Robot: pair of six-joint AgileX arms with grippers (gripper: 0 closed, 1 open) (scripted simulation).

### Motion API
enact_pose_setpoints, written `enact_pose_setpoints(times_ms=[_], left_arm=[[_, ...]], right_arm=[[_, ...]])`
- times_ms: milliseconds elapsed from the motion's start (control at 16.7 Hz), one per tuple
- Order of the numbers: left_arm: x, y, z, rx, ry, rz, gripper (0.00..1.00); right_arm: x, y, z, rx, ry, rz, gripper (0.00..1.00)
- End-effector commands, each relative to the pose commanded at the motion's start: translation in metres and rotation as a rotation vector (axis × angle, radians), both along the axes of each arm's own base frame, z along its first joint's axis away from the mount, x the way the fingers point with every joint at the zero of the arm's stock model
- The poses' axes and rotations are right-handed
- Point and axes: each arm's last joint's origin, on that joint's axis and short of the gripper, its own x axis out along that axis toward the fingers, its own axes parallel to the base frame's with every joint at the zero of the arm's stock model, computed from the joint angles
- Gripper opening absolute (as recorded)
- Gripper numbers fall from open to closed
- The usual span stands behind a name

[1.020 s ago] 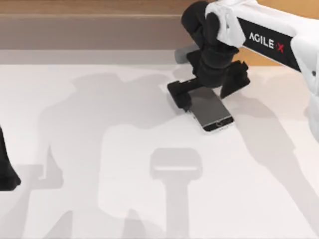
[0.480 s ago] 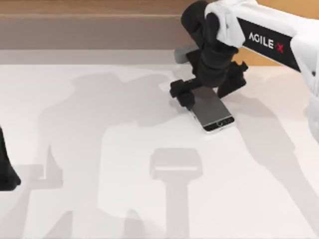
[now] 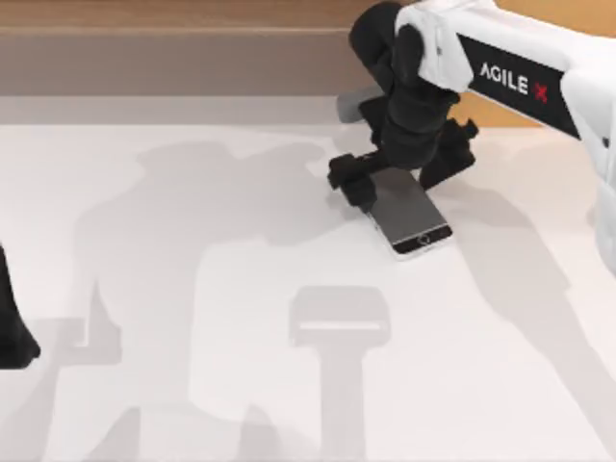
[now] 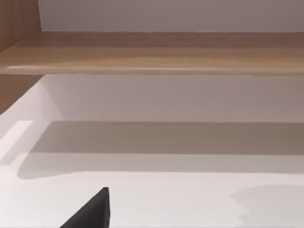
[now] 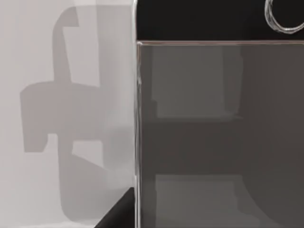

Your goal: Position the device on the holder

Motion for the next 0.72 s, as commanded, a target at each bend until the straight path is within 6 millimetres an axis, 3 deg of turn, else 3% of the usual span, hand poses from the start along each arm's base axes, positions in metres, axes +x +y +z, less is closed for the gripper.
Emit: enact_pose_setpoints(times_ms=[180,240,720], left_arm=[[0.000,0.000,0.000,0.000,0.000,0.000,1.00],[0.000,0.000,0.000,0.000,0.000,0.000,1.00],[0.000,0.000,0.000,0.000,0.000,0.000,1.00]], right_arm=[[0.000,0.000,0.000,0.000,0.000,0.000,0.00],[0.000,-0.002,0.015,0.011,-0.025,-0.003,0.00],[0.000,-0.002,0.035,0.011,-0.025,-0.003,0.00]])
